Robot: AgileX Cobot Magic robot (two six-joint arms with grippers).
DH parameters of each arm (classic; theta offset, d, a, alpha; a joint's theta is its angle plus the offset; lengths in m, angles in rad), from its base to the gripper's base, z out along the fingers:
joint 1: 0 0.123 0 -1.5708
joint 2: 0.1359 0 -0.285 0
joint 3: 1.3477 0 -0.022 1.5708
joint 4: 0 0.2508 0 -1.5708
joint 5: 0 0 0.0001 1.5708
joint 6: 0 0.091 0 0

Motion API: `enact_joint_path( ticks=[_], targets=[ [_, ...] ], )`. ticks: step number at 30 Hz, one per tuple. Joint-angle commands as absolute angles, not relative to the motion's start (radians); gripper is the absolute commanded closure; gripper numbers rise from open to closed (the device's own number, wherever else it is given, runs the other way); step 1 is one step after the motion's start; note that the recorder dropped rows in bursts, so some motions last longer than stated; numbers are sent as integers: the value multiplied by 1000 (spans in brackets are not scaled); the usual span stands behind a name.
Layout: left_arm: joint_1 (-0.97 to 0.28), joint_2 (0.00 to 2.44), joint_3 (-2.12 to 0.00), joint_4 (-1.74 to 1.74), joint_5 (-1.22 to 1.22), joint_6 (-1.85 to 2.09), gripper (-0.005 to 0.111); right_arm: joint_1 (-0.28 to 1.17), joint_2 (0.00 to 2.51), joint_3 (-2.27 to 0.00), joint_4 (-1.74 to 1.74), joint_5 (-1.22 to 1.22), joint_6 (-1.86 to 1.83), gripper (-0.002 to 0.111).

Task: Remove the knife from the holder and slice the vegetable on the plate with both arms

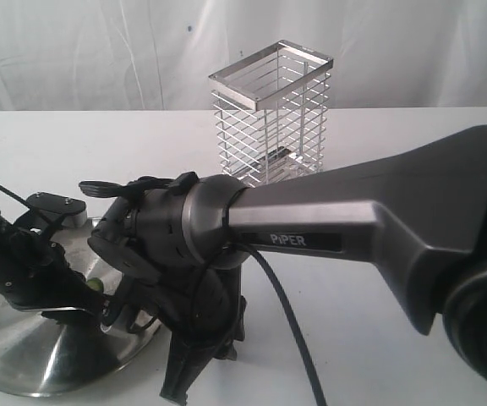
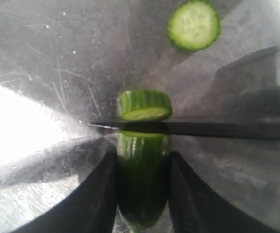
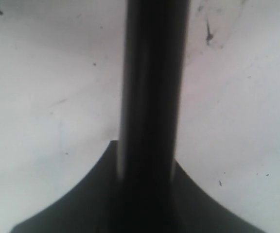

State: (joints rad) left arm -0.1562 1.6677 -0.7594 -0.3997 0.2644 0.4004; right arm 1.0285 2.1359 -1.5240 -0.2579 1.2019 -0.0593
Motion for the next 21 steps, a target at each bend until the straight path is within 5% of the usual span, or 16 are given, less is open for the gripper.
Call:
enact_joint_path(
  ticks=[1,21],
  targets=[
    [-162,1692,-752,-411,260,393,76,1027,2130,-1524,-298,1221,-76,108],
    [-162,1692,-752,-411,278,393,76,986,2155,-1524,-470,1181,29,108]
  ],
)
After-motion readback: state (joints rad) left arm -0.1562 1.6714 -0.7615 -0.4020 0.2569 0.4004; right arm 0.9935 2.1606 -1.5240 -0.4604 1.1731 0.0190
